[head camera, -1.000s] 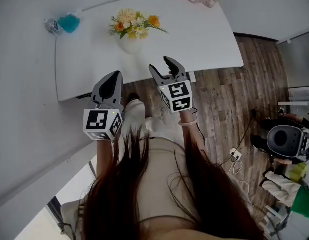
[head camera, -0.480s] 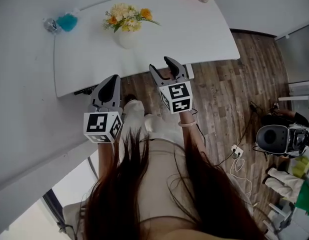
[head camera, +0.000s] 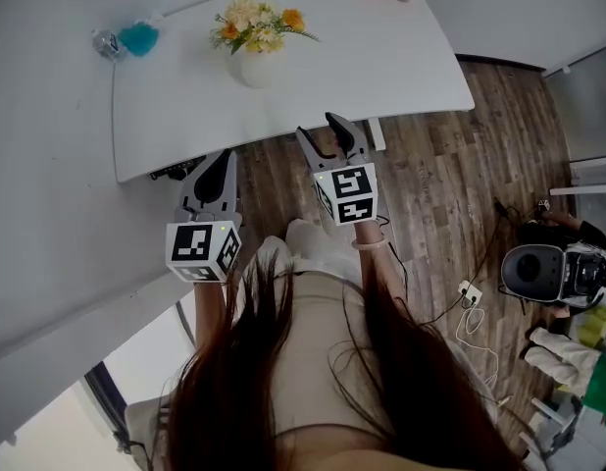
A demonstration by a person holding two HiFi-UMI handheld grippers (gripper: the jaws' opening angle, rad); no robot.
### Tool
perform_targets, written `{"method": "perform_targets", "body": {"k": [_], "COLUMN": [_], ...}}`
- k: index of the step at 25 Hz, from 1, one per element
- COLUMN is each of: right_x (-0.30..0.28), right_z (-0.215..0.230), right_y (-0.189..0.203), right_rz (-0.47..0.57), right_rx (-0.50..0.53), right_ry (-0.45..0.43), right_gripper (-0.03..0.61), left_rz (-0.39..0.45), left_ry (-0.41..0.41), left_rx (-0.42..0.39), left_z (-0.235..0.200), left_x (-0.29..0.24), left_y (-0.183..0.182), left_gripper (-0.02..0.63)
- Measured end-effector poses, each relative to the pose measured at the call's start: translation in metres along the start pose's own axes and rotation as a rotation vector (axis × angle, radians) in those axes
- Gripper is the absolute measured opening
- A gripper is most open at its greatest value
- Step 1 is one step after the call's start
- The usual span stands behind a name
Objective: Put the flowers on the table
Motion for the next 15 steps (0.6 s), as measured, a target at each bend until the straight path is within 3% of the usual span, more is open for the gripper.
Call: {"method": "perform_targets", "body": {"k": [15], "right_x": [0.042], "right_z": [-0.066], "right_y": [-0.007], "right_rz": [0.024], "right_rx": [0.020], "right_ry": [0.046], "right_gripper": [0.219], "left_rz": [0.011], "left_ry": [0.048], "left_rx": [-0.014], "left_z": [-0.021], "left_x": [0.071], "left_y": [0.007], "left_gripper": [0.003]}}
Point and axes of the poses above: the fingertips, and each gripper's own axes: x backward along the fingers, z to its right, y out of its underside, the point moved 9 cm from there along x, backward along the fingers, and after that the axes turned 7 degrees about -x, right-handed, at the moved point
